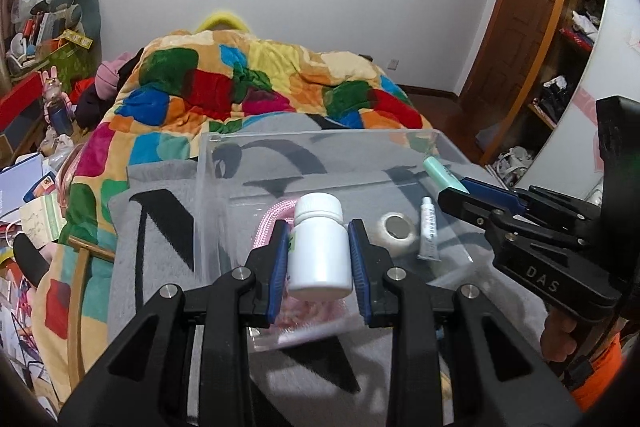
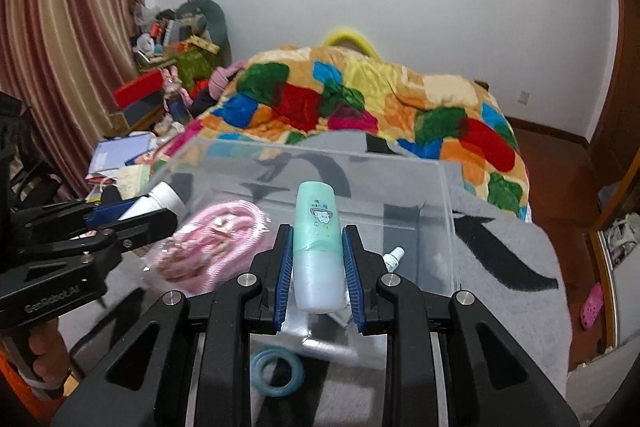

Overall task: Organize objects
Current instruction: 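Place both bottles into the clear box and open both tools, then grasp the teal tape roll with the right tool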

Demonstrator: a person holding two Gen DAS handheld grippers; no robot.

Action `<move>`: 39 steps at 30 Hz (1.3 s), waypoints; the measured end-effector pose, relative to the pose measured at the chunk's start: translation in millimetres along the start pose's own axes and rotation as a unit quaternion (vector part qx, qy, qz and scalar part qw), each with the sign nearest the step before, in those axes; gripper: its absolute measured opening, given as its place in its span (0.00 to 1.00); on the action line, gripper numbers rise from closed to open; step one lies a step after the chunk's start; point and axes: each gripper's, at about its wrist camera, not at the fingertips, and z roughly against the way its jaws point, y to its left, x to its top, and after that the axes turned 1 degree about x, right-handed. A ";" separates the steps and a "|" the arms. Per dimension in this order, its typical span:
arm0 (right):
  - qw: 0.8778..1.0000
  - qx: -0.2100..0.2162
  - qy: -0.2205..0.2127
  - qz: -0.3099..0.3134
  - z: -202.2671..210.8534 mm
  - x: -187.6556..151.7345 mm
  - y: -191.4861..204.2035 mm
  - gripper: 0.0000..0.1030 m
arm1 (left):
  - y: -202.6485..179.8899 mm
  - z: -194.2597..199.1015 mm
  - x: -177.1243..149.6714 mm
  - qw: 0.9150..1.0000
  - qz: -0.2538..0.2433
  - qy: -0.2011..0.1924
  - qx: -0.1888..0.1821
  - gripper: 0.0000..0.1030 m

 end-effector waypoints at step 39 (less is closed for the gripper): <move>0.997 0.047 0.048 0.044 27.1 -68.4 19.4 0.38 | -29.0 39.5 -71.4 0.998 -0.058 0.028 -0.015 0.59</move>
